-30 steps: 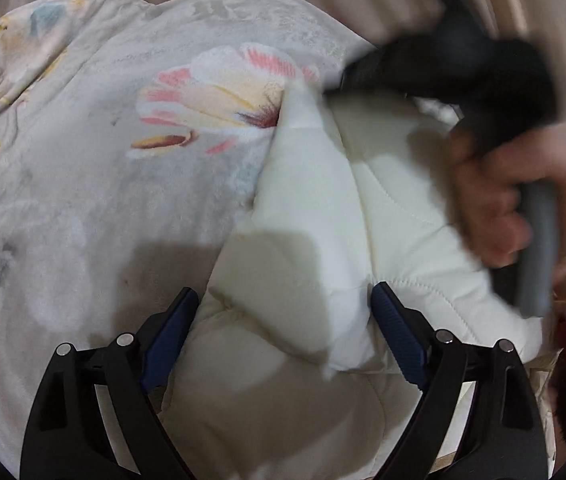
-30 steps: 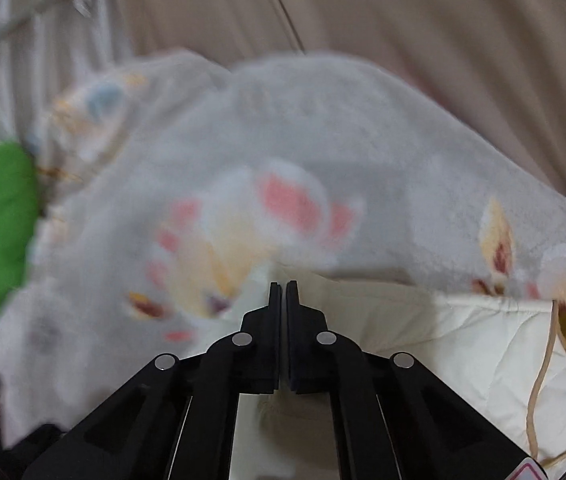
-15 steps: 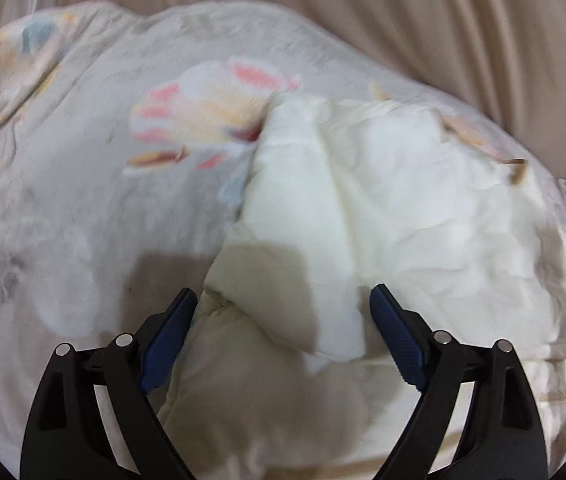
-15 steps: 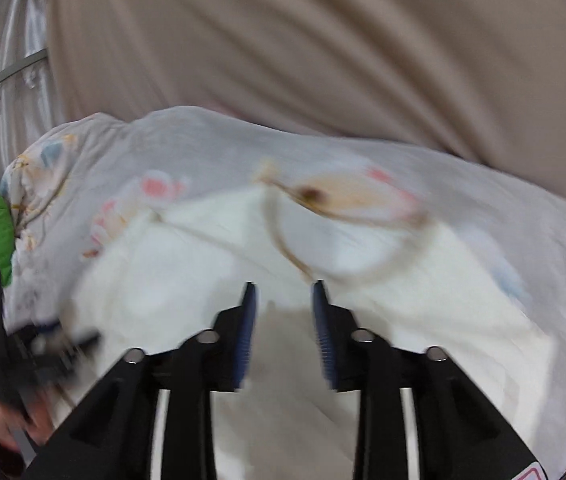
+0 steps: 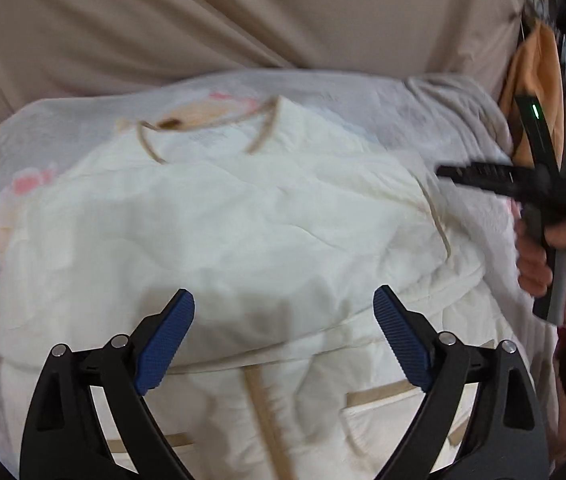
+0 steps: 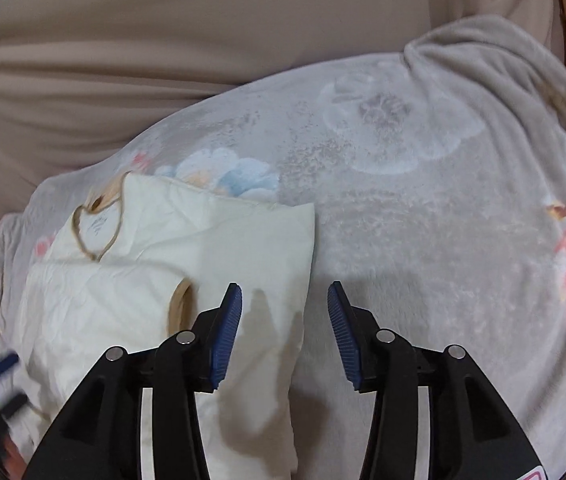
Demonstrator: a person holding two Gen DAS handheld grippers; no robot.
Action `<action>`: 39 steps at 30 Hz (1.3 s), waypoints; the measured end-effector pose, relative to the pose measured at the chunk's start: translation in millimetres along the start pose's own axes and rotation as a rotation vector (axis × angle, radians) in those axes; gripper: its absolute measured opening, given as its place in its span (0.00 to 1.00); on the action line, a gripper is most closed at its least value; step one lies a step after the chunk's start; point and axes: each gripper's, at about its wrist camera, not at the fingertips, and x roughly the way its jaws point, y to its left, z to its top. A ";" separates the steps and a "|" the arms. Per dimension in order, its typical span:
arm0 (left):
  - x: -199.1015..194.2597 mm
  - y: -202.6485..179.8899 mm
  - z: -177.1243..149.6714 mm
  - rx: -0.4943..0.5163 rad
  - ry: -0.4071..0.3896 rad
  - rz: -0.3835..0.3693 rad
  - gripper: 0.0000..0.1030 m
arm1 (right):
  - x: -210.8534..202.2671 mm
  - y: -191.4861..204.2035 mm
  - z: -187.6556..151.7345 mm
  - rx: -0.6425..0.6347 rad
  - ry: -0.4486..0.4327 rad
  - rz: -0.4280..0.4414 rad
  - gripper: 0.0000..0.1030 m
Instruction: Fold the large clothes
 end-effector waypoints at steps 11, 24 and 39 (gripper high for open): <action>46.2 -15.0 -25.0 0.017 0.070 0.072 0.82 | 5.9 28.3 24.3 -0.109 -0.121 0.076 0.06; 53.6 -24.9 -27.6 0.031 0.027 0.107 0.83 | -45.4 47.6 -20.1 -0.180 -0.147 0.021 0.16; -52.1 50.0 -64.8 -0.063 -0.032 0.062 0.87 | -137.7 33.8 -139.0 -0.223 -0.077 -0.057 0.42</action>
